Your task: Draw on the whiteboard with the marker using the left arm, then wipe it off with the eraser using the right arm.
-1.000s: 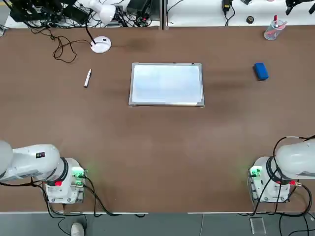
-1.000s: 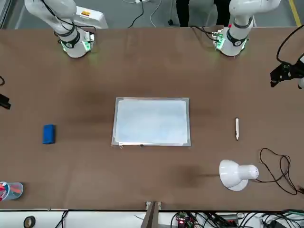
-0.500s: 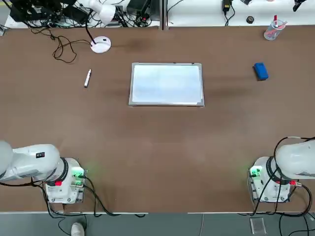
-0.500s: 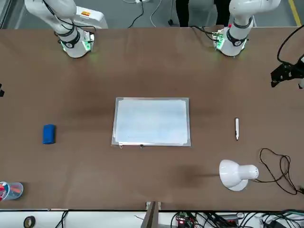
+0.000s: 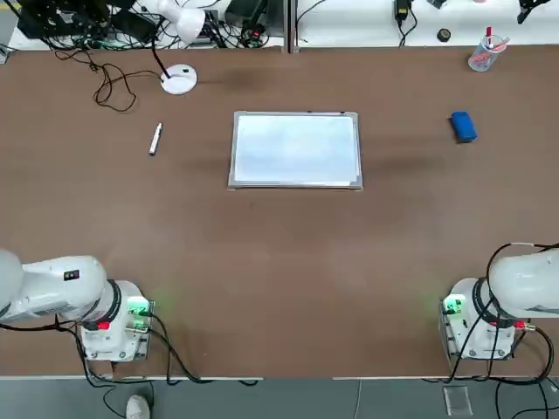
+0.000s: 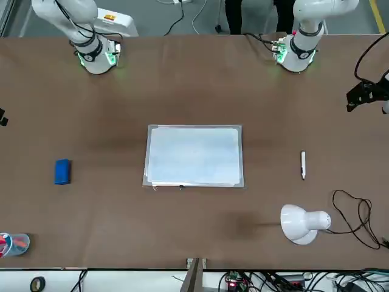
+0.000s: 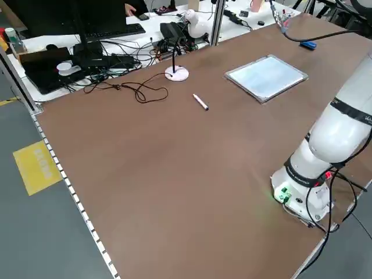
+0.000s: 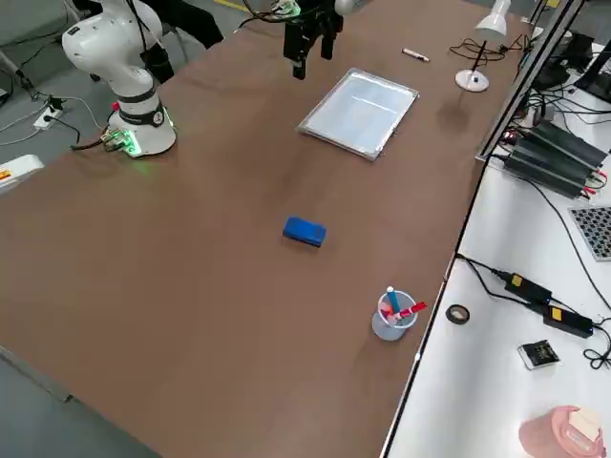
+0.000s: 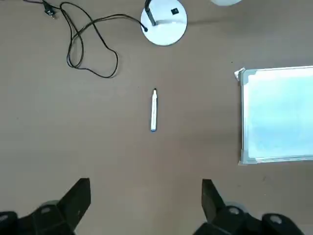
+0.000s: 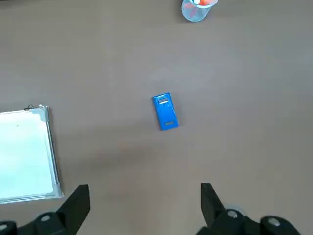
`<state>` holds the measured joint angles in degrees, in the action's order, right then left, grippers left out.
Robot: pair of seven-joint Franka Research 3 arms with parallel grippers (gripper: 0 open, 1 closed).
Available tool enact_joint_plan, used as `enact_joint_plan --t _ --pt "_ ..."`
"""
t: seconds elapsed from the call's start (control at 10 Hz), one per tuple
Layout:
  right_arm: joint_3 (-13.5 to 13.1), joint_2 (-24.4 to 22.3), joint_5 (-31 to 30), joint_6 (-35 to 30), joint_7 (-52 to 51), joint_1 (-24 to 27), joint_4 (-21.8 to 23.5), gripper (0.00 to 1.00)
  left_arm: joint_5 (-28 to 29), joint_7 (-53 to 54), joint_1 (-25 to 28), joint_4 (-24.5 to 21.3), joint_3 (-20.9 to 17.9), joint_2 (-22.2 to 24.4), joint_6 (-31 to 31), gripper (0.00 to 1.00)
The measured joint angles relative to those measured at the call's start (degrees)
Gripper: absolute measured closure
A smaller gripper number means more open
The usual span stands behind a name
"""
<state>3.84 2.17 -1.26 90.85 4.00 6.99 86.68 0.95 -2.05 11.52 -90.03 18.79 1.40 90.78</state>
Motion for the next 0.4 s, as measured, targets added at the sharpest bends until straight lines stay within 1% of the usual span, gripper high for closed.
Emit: enact_joint_plan --t 0.4 --pt "0.01 -0.01 0.04 0.80 0.11 0.00 0.29 0.00 0.00 0.00 0.00 -0.01 0.00 0.00 0.00 0.00"
